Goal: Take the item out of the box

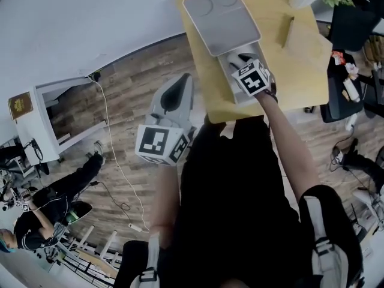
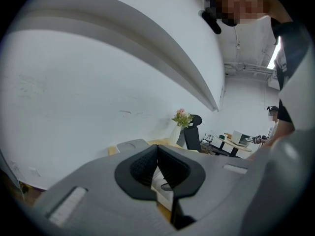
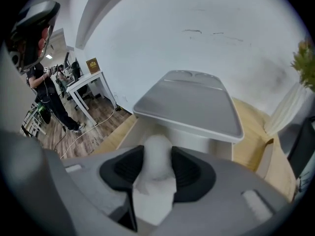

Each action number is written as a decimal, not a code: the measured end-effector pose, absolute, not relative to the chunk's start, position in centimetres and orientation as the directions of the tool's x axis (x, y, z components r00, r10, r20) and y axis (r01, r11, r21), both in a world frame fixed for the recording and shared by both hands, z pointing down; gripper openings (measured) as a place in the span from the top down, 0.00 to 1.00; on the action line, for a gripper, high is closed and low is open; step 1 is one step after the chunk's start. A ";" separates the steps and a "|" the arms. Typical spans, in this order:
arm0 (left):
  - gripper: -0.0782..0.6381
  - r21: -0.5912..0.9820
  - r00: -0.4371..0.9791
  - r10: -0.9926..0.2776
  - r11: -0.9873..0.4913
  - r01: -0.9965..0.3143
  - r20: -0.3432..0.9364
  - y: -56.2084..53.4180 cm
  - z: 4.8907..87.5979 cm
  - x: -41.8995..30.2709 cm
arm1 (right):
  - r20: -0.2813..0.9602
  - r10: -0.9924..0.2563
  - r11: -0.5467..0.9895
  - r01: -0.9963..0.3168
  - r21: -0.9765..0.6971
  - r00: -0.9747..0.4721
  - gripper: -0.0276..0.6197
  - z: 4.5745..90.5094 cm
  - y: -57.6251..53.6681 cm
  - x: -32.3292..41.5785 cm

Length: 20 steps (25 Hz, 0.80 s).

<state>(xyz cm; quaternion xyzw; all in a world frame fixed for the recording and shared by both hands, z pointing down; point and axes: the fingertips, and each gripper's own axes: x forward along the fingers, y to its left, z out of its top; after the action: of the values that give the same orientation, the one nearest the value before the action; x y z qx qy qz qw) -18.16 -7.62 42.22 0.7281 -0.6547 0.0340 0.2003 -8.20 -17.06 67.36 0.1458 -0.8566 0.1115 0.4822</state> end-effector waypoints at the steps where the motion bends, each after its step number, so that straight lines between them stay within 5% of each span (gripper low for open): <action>1: 0.89 0.247 0.149 -0.940 -0.072 -0.966 0.307 -7.6 42.1 -18.0 | 0.857 -0.150 0.931 -0.362 -0.045 -0.492 0.68 67.0 -17.0 -7.9; 20: 0.89 0.222 0.350 -0.916 -0.306 -0.926 0.196 -8.9 38.2 -14.3 | 0.722 -0.395 0.815 -0.580 -0.012 -0.569 0.70 56.7 -17.0 -2.9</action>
<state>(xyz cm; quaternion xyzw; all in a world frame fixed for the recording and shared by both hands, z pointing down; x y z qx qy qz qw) -14.34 -8.87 38.22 0.8079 -0.5700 0.0164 0.1487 -2.91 -16.99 56.69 0.2779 -0.8768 0.1246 0.3721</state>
